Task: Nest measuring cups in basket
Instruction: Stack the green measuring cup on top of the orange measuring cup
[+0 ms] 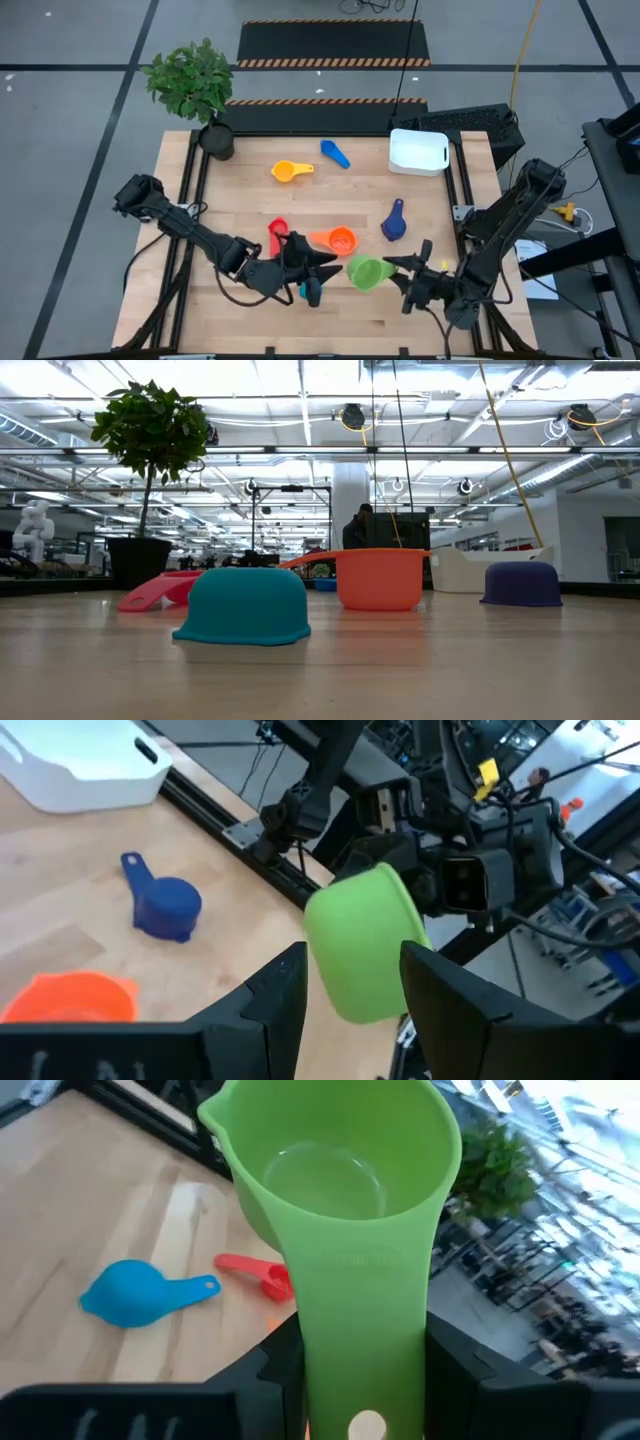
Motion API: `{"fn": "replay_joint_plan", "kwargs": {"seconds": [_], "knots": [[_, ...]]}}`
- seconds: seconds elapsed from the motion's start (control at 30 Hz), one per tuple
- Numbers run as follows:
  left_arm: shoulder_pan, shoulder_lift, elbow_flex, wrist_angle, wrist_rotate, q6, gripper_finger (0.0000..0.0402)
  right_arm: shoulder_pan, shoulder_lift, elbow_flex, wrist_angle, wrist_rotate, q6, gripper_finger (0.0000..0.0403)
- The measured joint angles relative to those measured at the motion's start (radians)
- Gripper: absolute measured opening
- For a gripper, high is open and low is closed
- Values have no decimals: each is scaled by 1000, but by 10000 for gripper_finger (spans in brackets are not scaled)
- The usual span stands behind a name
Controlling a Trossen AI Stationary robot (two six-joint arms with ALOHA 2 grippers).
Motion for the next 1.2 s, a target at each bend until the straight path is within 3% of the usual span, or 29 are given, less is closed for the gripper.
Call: {"fn": "replay_joint_plan", "kwargs": {"seconds": [0.37,1.2], "knots": [[-2,0,0,-3,43,-5,163,-59,66,0,203,-5,-162,118],[-12,1,0,-11,50,30,163,-85,71,0,146,-4,-83,119]]}}
